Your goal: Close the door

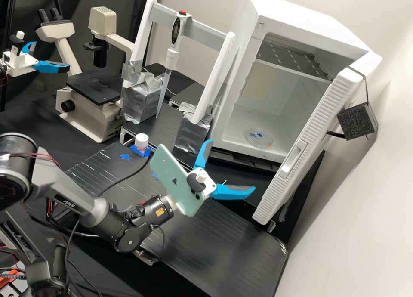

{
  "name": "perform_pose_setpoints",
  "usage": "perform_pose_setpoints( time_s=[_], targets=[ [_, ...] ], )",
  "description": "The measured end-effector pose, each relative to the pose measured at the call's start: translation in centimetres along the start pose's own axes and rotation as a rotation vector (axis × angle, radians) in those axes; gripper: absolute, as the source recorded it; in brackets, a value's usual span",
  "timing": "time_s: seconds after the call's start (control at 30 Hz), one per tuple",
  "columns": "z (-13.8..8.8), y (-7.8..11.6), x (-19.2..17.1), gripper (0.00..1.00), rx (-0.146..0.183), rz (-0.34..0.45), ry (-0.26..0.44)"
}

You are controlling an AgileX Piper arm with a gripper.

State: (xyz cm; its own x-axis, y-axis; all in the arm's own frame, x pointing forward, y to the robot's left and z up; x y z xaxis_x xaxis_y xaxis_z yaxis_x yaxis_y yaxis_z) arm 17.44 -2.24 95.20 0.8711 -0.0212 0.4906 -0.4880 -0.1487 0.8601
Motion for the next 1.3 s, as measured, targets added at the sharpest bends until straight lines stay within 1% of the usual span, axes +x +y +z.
perform_pose_setpoints(
  time_s=[0.03,0.07,0.17,0.2,0.27,0.33,0.43,0.5,0.7,0.83,1.03,1.23,1.3],
  targets=[
    [0.3,0.7,-0.1,1.00,0.003,0.029,-0.016],
    [0.5,1.2,-0.1,1.00,-0.002,0.048,-0.023],
    [1.1,2.4,0.1,1.00,-0.013,0.089,-0.046],
    [1.4,2.7,0.5,1.00,-0.010,0.102,-0.054],
    [1.9,3.0,1.0,1.00,-0.001,0.112,-0.064],
    [2.5,3.0,1.7,1.00,-0.004,0.116,-0.073],
    [3.5,2.8,3.2,1.00,-0.016,0.110,-0.085],
    [4.0,2.5,4.2,1.00,-0.016,0.096,-0.085],
    [4.7,1.4,6.6,1.00,-0.042,0.046,-0.060],
    [4.7,1.1,7.3,1.00,-0.039,0.033,-0.047],
    [4.1,0.4,8.0,1.00,-0.031,0.011,-0.017],
    [3.4,0.0,8.1,1.00,-0.029,-0.007,-0.019],
    [3.0,-0.1,7.9,1.00,-0.018,-0.012,-0.016]
  ],
)
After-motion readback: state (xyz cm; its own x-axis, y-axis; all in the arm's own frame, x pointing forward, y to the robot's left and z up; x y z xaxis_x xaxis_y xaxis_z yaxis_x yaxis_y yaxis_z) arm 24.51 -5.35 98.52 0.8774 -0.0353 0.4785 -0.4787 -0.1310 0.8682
